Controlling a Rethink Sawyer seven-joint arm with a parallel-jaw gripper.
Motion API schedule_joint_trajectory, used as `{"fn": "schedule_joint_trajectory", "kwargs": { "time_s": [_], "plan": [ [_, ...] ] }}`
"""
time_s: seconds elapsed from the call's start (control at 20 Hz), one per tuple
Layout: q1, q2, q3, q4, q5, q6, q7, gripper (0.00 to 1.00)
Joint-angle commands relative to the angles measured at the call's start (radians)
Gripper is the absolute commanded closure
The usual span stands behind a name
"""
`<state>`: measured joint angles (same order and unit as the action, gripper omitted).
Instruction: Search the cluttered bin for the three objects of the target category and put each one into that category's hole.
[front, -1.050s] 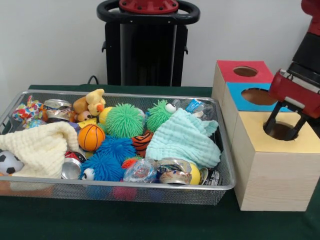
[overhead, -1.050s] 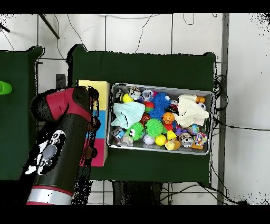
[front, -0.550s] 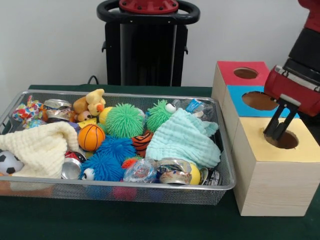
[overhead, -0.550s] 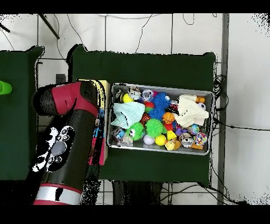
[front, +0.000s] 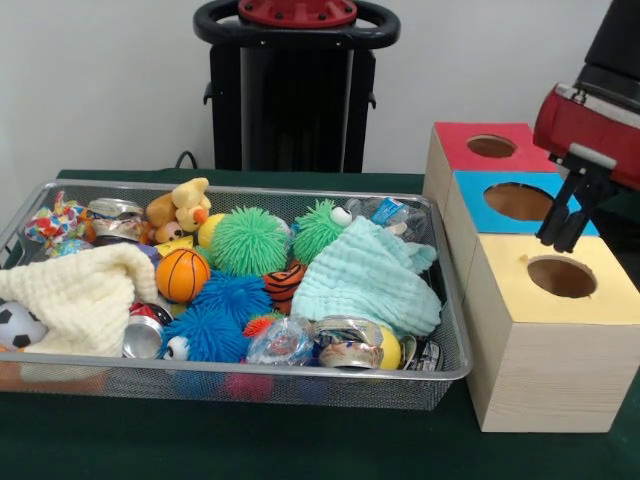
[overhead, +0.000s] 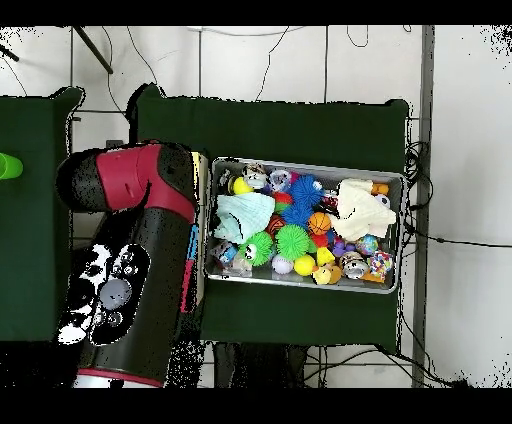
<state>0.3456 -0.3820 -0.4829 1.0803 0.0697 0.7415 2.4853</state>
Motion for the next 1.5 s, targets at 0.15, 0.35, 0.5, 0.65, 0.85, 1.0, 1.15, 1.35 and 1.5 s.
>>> {"fn": "schedule_joint_trajectory", "kwargs": {
  "time_s": [0.15,0.35,0.5,0.65,0.85,1.0,1.15,1.35,1.5],
  "plan": [
    [-0.149,-0.091,0.165,0.146,-0.064,-0.057,-0.193,1.0],
    [-0.27,-0.145,0.272,0.278,-0.127,-0.233,-0.322,1.0],
    [-0.366,-0.184,0.376,0.363,-0.184,-0.319,-0.394,1.0],
    [-0.444,-0.212,0.458,0.416,-0.246,-0.35,-0.435,1.0],
    [-0.507,-0.219,0.507,0.445,-0.349,-0.377,-0.437,1.0],
    [-0.526,-0.226,0.516,0.457,-0.427,-0.406,-0.42,1.0],
    [-0.546,-0.247,0.531,0.479,-0.496,-0.447,-0.392,1.0],
    [-0.628,-0.318,0.622,0.549,-0.568,-0.473,-0.409,1.0],
    [-0.723,-0.363,0.728,0.613,-0.58,-0.476,-0.407,1.0]
  ]
}}
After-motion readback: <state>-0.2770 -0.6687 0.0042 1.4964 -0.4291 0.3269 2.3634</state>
